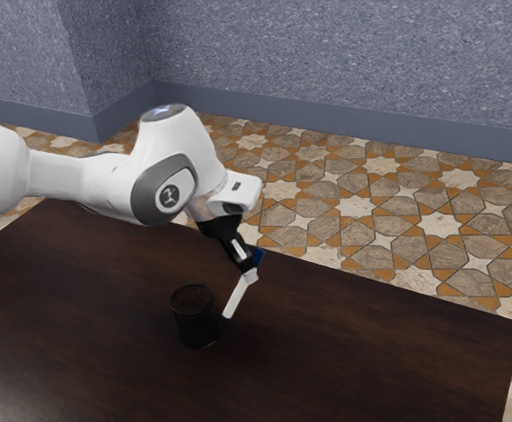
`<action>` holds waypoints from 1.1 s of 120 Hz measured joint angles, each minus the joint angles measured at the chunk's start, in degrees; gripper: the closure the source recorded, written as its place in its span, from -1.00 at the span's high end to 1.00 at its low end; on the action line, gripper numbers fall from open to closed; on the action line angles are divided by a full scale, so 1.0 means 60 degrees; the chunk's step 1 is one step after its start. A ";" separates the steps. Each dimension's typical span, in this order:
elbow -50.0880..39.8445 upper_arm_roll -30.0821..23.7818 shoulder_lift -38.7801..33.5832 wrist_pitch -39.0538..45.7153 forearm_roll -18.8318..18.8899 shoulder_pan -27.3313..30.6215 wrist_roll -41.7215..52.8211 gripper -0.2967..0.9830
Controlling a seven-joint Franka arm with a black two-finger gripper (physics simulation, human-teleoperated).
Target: Put the marker into the pen holder.
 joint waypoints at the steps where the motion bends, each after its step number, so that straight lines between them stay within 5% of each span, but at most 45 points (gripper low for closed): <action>1: -0.0002 -0.0002 -0.0005 0.0020 -0.0011 -0.0050 -0.0014 -0.69; 43: -0.0138 0.0466 -0.0079 0.1586 -0.0815 -0.0756 0.0329 -0.69; 96: -0.1118 0.0425 -0.0471 0.2169 -0.1296 0.1936 0.0995 -0.68; 132: -0.1445 0.0402 -0.0790 0.2383 -0.1552 0.1793 0.1275 -0.68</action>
